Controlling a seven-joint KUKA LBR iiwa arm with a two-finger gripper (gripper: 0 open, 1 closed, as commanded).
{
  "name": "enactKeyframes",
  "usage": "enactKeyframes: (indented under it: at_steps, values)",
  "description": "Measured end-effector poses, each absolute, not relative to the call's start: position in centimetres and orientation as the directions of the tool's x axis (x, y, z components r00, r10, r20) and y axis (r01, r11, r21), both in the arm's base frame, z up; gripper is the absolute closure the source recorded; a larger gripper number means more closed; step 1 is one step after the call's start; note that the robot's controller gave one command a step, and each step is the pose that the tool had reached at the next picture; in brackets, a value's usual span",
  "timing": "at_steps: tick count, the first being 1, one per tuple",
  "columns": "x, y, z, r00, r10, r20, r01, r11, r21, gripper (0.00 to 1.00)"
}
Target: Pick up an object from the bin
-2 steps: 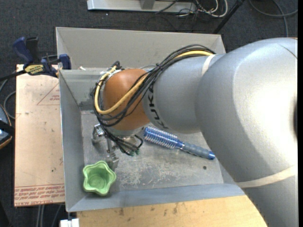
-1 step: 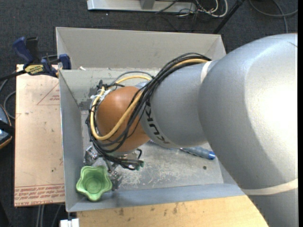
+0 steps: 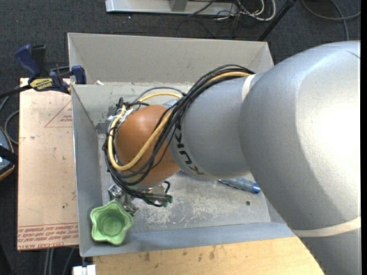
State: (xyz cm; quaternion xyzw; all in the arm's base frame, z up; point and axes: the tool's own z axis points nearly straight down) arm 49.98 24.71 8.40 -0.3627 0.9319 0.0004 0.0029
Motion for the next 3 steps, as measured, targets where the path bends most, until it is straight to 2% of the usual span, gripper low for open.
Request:
enactKeyframes:
  at_steps: [1, 2, 3]
  values:
    - [50.4, 22.8, 19.2, -0.690, -0.724, -0.010, -0.724, 0.690, -0.004, 1.00]
    - [50.3, 22.8, 18.7, -0.690, -0.724, -0.003, -0.724, 0.690, 0.001, 0.00]
    - [48.5, 24.6, 8.2, -0.471, -0.882, -0.004, -0.882, 0.471, -0.004, 0.00]
